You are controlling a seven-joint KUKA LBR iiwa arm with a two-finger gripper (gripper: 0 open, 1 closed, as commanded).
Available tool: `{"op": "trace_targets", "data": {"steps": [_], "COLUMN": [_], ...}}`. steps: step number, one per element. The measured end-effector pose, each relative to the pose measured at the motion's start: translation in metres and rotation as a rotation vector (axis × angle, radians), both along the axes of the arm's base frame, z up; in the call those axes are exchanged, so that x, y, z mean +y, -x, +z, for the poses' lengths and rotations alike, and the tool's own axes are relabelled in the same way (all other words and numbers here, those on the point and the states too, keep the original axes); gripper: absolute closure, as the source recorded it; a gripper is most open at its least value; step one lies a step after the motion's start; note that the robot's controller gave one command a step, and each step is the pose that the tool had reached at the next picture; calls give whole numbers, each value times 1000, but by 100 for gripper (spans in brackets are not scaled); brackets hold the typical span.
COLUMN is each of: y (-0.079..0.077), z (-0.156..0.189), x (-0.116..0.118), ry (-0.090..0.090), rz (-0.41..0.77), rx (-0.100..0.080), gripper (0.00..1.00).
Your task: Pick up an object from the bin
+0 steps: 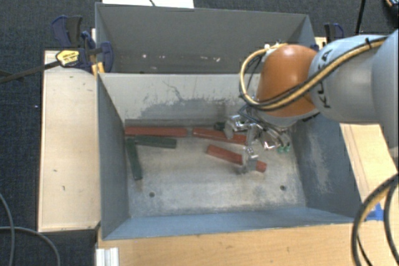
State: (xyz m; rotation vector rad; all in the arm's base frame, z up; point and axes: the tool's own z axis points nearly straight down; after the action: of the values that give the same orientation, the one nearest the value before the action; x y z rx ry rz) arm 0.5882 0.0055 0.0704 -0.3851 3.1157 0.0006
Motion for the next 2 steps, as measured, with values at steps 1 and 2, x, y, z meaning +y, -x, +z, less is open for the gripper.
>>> {"op": "trace_targets", "data": {"steps": [1,2], "y": [18,17], "z": [0,2], "x": [2,2], "ry": [0,0], "rz": [33,31], "rx": [1,-1], "gripper": [0,100]}}
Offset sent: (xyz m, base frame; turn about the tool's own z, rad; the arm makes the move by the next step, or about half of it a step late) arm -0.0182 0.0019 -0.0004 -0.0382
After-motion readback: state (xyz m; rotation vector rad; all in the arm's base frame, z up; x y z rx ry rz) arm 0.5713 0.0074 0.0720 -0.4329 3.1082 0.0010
